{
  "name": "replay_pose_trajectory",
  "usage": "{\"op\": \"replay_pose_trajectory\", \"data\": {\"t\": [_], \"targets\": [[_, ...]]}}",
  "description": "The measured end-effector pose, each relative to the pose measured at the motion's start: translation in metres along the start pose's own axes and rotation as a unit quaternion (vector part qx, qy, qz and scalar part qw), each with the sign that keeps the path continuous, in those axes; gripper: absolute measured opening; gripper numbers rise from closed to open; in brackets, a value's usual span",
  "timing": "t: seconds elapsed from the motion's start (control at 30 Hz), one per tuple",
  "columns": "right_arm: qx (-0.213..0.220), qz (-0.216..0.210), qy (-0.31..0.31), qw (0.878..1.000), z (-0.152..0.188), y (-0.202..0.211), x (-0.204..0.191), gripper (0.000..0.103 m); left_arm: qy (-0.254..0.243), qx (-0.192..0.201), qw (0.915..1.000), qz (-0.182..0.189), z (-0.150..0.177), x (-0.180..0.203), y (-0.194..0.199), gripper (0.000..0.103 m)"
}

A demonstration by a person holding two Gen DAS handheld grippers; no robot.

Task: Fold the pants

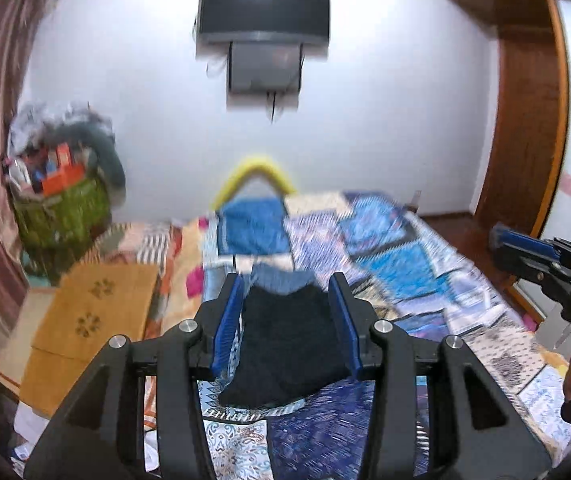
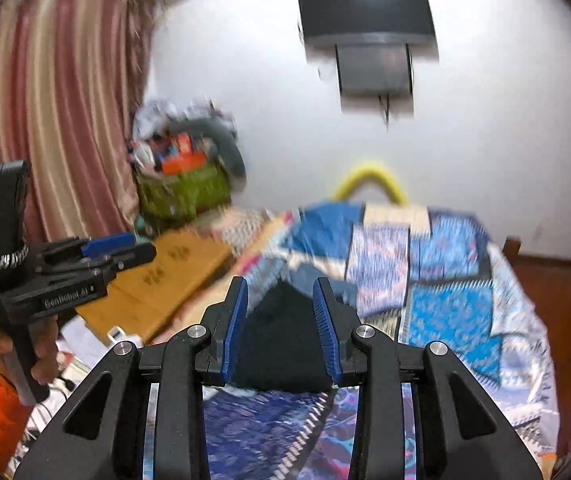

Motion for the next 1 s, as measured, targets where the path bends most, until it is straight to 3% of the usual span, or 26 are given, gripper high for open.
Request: {"op": "replay_pose_trajectory", "data": {"t": [0.13, 0.33, 0.4, 0.47, 0.5, 0.57, 0.67, 1.0], "targets": [[0.062, -0.006, 0.017, 0.998, -0.019, 0.059, -0.030, 0.031, -0.012, 0.045, 0.9989, -0.007, -0.010, 0.019, 0.061, 0.044], [0.109, -0.004, 0.020, 0.994, -0.021, 0.111, -0.056, 0.033, -0.017, 0.099, 0.9949, -0.010, -0.016, 0.038, 0.132, 0.048], [0.117, 0.003, 0.019, 0.993, -0.018, 0.121, -0.062, 0.047, -0.019, 0.116, 0.9928, -0.019, -0.017, 0.041, 0.151, 0.060], [0.129, 0.015, 0.021, 0.991, -0.014, 0.131, -0.066, 0.067, -0.020, 0.129, 0.9910, -0.029, -0.015, 0.042, 0.165, 0.072], [0.133, 0.021, 0.023, 0.991, -0.013, 0.134, -0.068, 0.071, -0.019, 0.130, 0.9909, -0.028, -0.014, 0.042, 0.169, 0.075], [0.137, 0.030, 0.016, 0.990, -0.011, 0.139, -0.068, 0.087, -0.013, 0.130, 0.9911, -0.024, -0.010, 0.043, 0.178, 0.090], [0.142, 0.038, -0.005, 0.989, -0.010, 0.141, -0.063, 0.103, -0.003, 0.131, 0.9910, -0.024, -0.004, 0.042, 0.183, 0.101], [0.134, 0.052, -0.012, 0.990, -0.004, 0.147, -0.064, 0.103, -0.005, 0.130, 0.9910, -0.031, 0.007, 0.043, 0.193, 0.103]]}}
Point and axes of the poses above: each gripper's, at about its wrist camera, not at the fingertips, and y roughly against the way its jaws point, x to its right, z to its underside, the point moved 3 cm from there along -y, roughly the way its jaws point, and after that the axes turned 9 degrees about x, right-handed, at the moved point
